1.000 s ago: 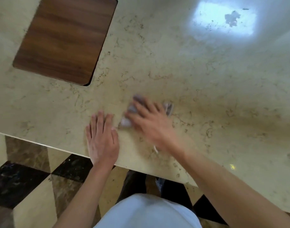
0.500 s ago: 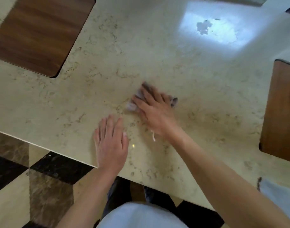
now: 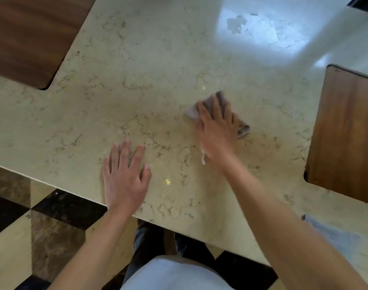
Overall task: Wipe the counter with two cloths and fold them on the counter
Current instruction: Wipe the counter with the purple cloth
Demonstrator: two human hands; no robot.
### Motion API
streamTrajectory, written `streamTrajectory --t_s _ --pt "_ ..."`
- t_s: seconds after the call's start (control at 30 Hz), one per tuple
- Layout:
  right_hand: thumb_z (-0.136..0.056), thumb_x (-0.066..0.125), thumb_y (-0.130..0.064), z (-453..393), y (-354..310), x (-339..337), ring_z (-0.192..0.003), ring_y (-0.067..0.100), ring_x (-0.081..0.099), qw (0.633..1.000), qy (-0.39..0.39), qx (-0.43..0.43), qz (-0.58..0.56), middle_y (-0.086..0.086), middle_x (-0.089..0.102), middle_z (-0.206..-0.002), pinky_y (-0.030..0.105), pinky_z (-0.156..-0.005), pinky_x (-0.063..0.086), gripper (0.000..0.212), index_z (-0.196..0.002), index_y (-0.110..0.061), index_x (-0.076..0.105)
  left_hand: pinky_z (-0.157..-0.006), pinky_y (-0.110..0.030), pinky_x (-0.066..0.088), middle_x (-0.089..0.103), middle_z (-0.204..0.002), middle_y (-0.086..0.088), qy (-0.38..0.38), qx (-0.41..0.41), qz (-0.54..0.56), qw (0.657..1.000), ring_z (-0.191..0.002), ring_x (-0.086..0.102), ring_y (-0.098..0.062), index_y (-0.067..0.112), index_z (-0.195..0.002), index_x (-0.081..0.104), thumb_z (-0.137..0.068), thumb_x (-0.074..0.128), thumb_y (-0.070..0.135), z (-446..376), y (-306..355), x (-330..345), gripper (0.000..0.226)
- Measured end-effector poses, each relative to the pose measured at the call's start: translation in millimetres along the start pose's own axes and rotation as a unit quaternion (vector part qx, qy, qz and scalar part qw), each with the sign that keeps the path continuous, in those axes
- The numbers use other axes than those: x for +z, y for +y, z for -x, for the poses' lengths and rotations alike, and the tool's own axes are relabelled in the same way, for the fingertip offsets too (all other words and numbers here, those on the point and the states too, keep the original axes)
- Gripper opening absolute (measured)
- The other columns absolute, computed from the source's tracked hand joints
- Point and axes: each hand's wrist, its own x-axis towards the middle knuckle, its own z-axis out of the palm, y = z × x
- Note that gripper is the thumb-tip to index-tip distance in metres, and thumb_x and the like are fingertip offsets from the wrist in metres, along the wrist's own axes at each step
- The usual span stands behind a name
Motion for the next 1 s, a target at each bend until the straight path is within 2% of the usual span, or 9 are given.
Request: streamTrajectory --t_s 0.17,0.27,0.33,0.4,0.6,0.73,0.8,0.9,1.0 --pt "-0.105 0.033 -0.052 113 13 5 -0.156 0.026 0.020 0.974 -0.053 -0.221 0.014 -0.005 0.027 -0.167 0.049 -0.118 0.029 0.047 -0.151 -0.042 0.039 -0.122 -0.055 0.016 0.021 -0.167 -0.008 0.004 0.001 0.010 1.000 -0.155 0.011 -0.032 0.027 -0.155 0.030 -0.100 0.032 0.047 -1 0 -1 0.059" --pt "-0.104 0.022 -0.056 91 88 -22 -0.157 0.025 0.014 0.999 -0.024 0.026 0.036 -0.005 0.013 -0.171 0.054 -0.118 0.025 0.053 -0.154 -0.042 0.033 -0.123 -0.055 0.014 0.018 -0.168 -0.008 0.000 0.002 0.012 1.000 -0.156 0.009 -0.032 0.026 -0.156 0.028 -0.101 0.031 0.047 0 2 -2 0.059" --pt "-0.105 0.022 -0.051 66 99 -34 -0.156 0.032 0.012 0.973 0.004 0.229 0.019 0.000 0.011 -0.171 0.058 -0.119 0.020 0.054 -0.157 -0.037 0.028 -0.123 -0.056 0.014 0.019 -0.168 -0.009 -0.005 0.000 0.022 1.000 -0.156 0.010 -0.032 0.025 -0.156 0.031 -0.100 0.031 0.047 1 2 -5 0.059" --pt "-0.105 0.024 -0.045 42 64 -27 -0.155 0.039 0.011 0.956 0.014 0.293 0.024 0.006 0.013 -0.170 0.060 -0.120 0.016 0.054 -0.158 -0.033 0.025 -0.122 -0.055 0.012 0.021 -0.167 -0.009 -0.005 -0.001 0.041 0.999 -0.156 0.011 -0.032 0.025 -0.154 0.037 -0.100 0.033 0.046 0 3 -8 0.058" --pt "-0.100 0.043 -0.041 13 -116 23 -0.153 0.039 0.018 0.999 -0.009 0.028 -0.019 0.004 0.026 -0.167 0.055 -0.116 0.020 0.049 -0.148 -0.034 0.045 -0.121 -0.052 0.018 0.029 -0.164 -0.008 0.003 -0.005 0.216 0.976 -0.153 0.020 -0.026 0.020 -0.146 0.048 -0.105 0.033 0.035 0 -25 -22 0.046" --pt "-0.102 0.046 -0.037 108 -174 50 -0.155 0.034 0.018 0.993 -0.032 -0.106 -0.040 0.002 0.033 -0.165 0.050 -0.121 0.021 0.042 -0.144 -0.034 0.050 -0.122 -0.054 0.016 0.029 -0.163 -0.015 0.053 -0.076 0.174 0.980 -0.153 0.020 -0.032 0.015 -0.147 0.042 -0.102 0.034 0.031 -7 -108 -38 0.048" --pt "-0.105 0.043 -0.040 159 -160 53 -0.156 0.029 0.020 0.998 -0.009 -0.050 -0.033 0.000 0.031 -0.166 0.049 -0.122 0.023 0.043 -0.148 -0.038 0.046 -0.123 -0.055 0.012 0.023 -0.165 -0.015 0.031 -0.078 0.113 0.990 -0.154 0.015 -0.033 0.017 -0.151 0.035 -0.102 0.031 0.034 -19 -144 -46 0.053" --pt "-0.105 0.032 -0.046 203 -87 35 -0.157 0.030 0.014 0.987 0.003 0.157 0.028 0.002 0.011 -0.171 0.054 -0.118 0.026 0.055 -0.158 -0.039 0.024 -0.123 -0.054 0.008 0.019 -0.167 -0.015 -0.009 -0.031 0.059 0.998 -0.155 0.010 -0.035 0.017 -0.155 0.031 -0.100 0.029 0.036 -37 -169 -47 0.058" --pt "-0.104 0.026 -0.046 189 -33 11 -0.154 0.039 0.015 0.912 0.029 0.408 -0.005 0.009 0.012 -0.170 0.061 -0.117 0.025 0.057 -0.159 -0.031 0.026 -0.122 -0.054 0.010 0.024 -0.165 -0.018 -0.002 -0.008 0.053 0.999 -0.154 0.014 -0.037 0.012 -0.154 0.036 -0.099 0.031 0.033 -41 -171 -44 0.059"
